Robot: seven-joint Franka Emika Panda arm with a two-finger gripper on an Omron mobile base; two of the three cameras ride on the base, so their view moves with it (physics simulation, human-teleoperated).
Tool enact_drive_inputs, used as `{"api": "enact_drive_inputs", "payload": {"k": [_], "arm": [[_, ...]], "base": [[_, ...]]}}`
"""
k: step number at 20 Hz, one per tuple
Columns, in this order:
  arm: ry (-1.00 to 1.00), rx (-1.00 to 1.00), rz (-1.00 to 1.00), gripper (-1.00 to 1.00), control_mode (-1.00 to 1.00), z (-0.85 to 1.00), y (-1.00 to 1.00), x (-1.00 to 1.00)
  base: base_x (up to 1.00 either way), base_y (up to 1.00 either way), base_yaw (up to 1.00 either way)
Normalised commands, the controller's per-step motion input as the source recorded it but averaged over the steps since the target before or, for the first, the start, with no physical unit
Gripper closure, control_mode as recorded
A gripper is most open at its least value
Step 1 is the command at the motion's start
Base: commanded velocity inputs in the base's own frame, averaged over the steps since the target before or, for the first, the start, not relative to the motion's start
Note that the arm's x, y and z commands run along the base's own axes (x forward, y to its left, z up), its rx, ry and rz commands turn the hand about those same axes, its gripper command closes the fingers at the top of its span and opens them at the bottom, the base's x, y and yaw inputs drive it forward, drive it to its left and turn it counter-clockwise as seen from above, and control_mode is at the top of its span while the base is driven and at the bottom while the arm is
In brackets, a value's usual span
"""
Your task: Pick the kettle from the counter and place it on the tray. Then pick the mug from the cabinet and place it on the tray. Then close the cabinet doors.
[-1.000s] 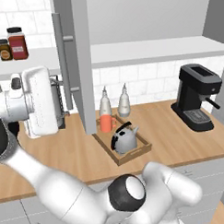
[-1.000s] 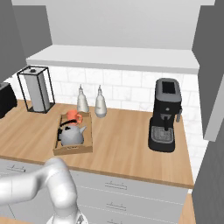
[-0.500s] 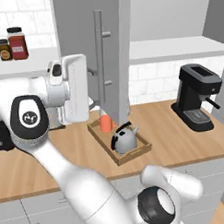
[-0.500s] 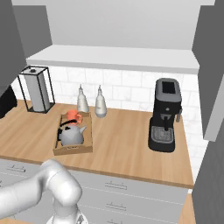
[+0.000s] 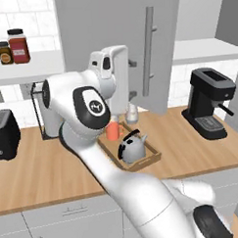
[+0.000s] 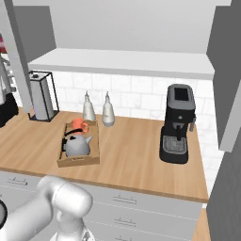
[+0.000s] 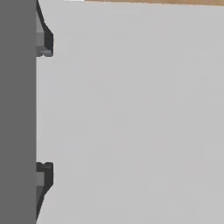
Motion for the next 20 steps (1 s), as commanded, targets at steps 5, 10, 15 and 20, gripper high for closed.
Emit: {"api": "enact_drive_inputs", "payload": {"k": [5, 10, 15, 20], "arm": [[-0.03, 0.06, 0.2, -1.0, -1.0, 0.18, -0.73, 0.62], [-0.01, 0.06, 0.2, -1.0, -1.0, 0.1, -0.63, 0.78], [0.0, 0.07, 0.22, -1.0, -1.0, 0.04, -0.53, 0.9], [0.0, 0.05, 0.2, -1.0, -1.0, 0.0, -0.48, 0.84]], "base": [[0.0, 0.0, 0.0], [0.0, 0.0, 0.0], [0.0, 0.0, 0.0], [0.0, 0.0, 0.0]]}}
